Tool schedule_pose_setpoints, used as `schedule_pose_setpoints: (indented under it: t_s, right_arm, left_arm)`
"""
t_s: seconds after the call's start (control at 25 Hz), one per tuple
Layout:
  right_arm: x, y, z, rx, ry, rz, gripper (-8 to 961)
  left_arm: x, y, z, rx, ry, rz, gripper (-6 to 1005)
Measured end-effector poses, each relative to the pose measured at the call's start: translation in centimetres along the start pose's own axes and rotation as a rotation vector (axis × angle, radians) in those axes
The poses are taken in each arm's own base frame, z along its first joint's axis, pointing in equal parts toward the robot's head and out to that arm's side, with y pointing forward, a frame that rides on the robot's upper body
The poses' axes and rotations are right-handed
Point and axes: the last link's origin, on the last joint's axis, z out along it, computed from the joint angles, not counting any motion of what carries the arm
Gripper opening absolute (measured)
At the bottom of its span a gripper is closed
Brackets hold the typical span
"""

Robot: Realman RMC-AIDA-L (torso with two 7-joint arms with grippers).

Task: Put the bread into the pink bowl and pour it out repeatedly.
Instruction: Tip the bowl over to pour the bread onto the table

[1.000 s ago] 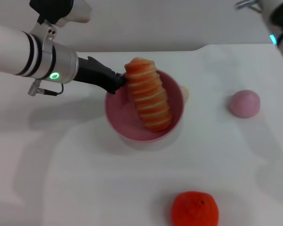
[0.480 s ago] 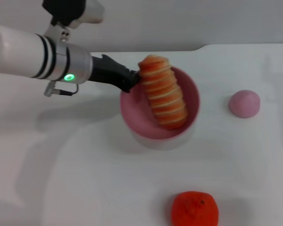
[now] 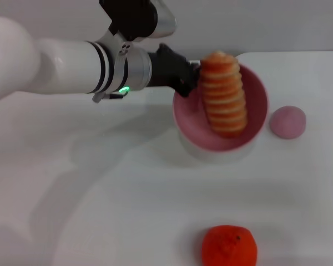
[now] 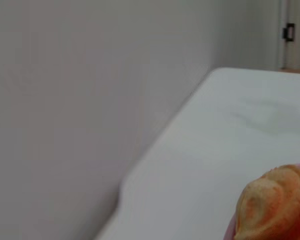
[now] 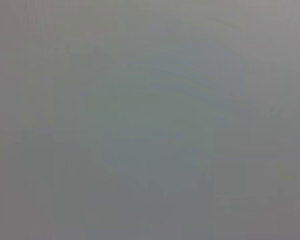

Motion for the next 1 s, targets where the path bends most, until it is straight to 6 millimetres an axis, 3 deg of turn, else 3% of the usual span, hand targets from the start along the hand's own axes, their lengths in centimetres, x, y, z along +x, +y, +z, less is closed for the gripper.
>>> schedule_pose_setpoints:
  t_s: [0.4, 1.0]
  right_arm:
    - [0.3, -1.0, -1.8, 0.022, 0.01, -0.026, 536]
    - [0.2, -0.4, -2.3, 0.002, 0.005, -0.019, 536]
  left_arm:
    - [0.4, -0.6, 0.4, 0.198, 0.104, 0.111, 44]
    - [0.0, 4.1, 0.1, 0.372, 0.254, 0.357, 44]
